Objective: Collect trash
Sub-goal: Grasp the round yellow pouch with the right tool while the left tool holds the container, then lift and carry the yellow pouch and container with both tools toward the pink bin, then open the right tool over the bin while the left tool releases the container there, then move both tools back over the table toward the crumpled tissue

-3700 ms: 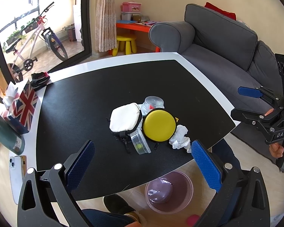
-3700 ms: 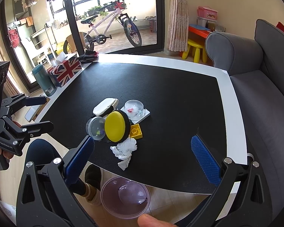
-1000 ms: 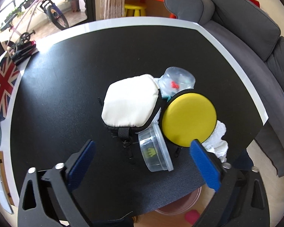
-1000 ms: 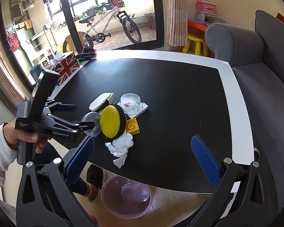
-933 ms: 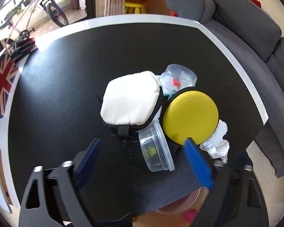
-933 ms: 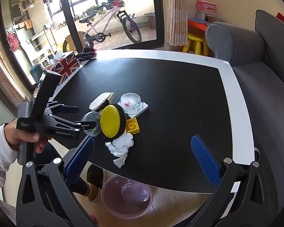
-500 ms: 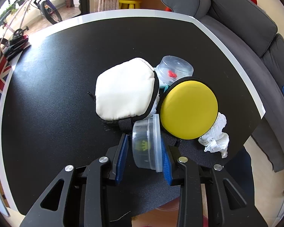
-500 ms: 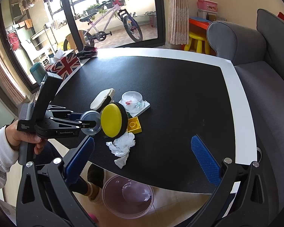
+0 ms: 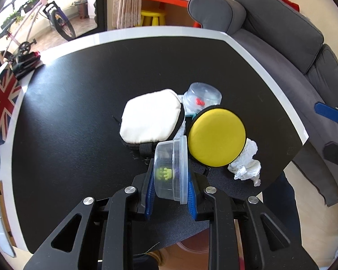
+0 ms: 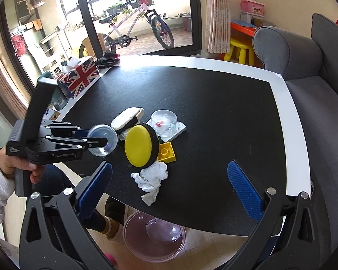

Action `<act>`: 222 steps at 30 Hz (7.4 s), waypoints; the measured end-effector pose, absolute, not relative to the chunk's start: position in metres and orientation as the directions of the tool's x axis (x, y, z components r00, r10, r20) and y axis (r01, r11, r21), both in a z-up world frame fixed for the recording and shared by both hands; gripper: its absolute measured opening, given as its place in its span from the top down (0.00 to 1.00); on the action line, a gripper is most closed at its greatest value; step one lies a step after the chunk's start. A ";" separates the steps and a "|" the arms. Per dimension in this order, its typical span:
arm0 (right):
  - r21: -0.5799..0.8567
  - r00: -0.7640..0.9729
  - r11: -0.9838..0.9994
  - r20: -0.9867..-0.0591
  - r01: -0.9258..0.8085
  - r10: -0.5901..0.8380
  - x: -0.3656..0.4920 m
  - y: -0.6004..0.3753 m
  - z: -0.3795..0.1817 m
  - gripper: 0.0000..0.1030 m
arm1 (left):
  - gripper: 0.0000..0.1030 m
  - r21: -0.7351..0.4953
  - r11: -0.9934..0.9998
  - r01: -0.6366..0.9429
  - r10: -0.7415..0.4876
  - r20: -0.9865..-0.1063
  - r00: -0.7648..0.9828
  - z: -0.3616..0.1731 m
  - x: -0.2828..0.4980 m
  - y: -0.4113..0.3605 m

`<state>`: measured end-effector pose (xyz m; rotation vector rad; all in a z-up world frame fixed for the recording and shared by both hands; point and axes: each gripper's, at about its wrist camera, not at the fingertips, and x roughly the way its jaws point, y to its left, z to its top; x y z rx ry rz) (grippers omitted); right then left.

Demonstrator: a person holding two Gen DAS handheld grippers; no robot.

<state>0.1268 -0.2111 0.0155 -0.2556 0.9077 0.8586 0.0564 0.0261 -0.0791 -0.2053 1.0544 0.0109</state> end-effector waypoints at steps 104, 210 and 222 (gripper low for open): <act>0.182 0.204 0.532 -0.784 -0.827 0.586 0.072 -0.233 0.011 0.70 | 0.77 -0.168 0.986 -0.016 -0.127 -0.798 0.590 -0.050 -0.022 -0.020; 0.197 0.214 0.605 -0.815 -0.772 0.538 0.080 -0.227 -0.038 0.06 | 0.07 -0.177 0.982 -0.058 -0.109 -0.798 0.592 -0.086 -0.028 -0.018; 0.175 0.191 0.590 -0.842 -0.789 0.505 0.111 -0.188 -0.048 0.06 | 0.07 -0.182 0.979 -0.091 -0.096 -0.808 0.581 -0.088 -0.014 0.012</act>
